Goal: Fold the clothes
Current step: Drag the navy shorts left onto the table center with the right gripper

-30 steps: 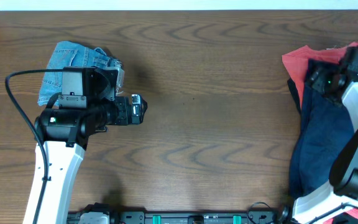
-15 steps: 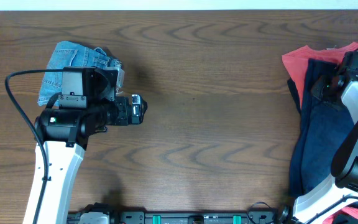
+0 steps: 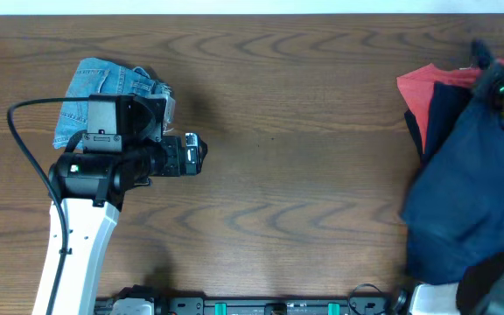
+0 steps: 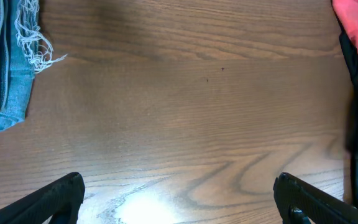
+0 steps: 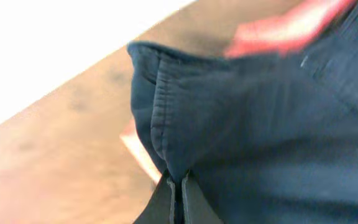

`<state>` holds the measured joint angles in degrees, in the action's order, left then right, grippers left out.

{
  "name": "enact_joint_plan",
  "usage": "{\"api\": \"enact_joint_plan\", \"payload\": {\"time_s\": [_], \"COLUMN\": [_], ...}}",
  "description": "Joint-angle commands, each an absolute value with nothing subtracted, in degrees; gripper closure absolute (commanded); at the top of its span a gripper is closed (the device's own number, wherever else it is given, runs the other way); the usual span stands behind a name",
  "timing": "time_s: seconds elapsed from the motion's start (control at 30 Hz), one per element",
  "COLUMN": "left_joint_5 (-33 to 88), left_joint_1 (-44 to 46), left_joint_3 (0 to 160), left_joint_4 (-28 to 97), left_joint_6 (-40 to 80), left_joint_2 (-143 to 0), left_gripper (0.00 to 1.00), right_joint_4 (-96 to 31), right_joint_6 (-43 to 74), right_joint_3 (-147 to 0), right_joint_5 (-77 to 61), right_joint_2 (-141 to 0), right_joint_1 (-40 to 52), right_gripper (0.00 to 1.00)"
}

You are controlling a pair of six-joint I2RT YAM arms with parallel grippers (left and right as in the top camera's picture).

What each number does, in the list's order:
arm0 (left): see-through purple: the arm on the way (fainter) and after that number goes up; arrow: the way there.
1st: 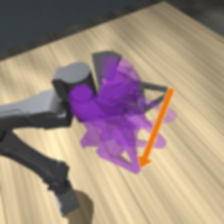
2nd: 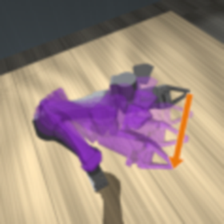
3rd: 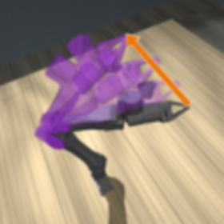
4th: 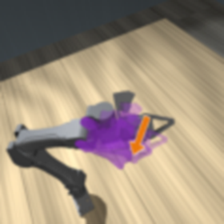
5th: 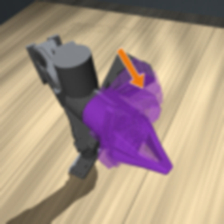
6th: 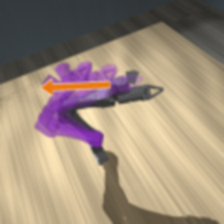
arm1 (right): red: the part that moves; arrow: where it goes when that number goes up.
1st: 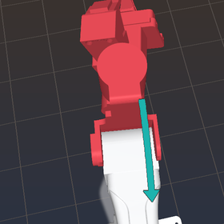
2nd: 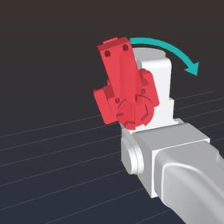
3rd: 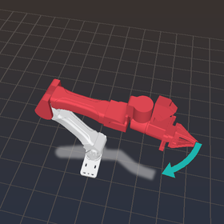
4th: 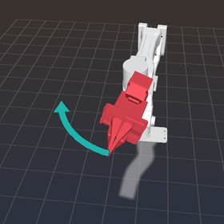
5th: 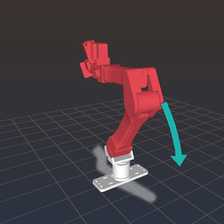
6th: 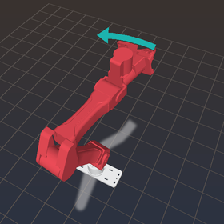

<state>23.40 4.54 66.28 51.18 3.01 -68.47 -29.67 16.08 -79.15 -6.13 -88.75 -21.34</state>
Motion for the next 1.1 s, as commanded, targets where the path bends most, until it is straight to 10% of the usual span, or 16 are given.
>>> {"api": "enact_joint_plan", "payload": {"time_s": [0.0, 0.37, 0.47, 0.57, 1.07], "left_joint_5": [23.22, 17.63, 17.02, 17.06, 22.04], "left_joint_1": [4.21, -4.40, -7.40, -9.17, 2.90], "left_joint_3": [67.29, 73.71, 74.63, 74.65, 74.50], "left_joint_4": [51.11, 51.86, 51.77, 51.62, 49.87], "left_joint_6": [2.85, 3.33, 3.31, 3.31, 3.09], "left_joint_2": [-67.55, -58.89, -55.99, -53.91, -73.78], "left_gripper": [0.02, 0.02, 0.02, 0.02, 0.02], "right_joint_4": [-29.58, -31.09, -32.34, -32.82, -42.39], "right_joint_6": [14.55, 14.06, 12.88, 12.69, 17.85], "right_joint_3": [-80.36, -80.34, -80.34, -80.36, -80.55], "right_joint_5": [-14.13, -19.68, -16.64, -8.40, -3.25], "right_joint_2": [-84.12, -78.63, -79.61, -79.35, -67.90], "right_joint_1": [-18.11, 12.49, 23.38, 29.47, 18.11], "right_gripper": [0.99, 0.91, 0.36, 0.16, 0.18]}}
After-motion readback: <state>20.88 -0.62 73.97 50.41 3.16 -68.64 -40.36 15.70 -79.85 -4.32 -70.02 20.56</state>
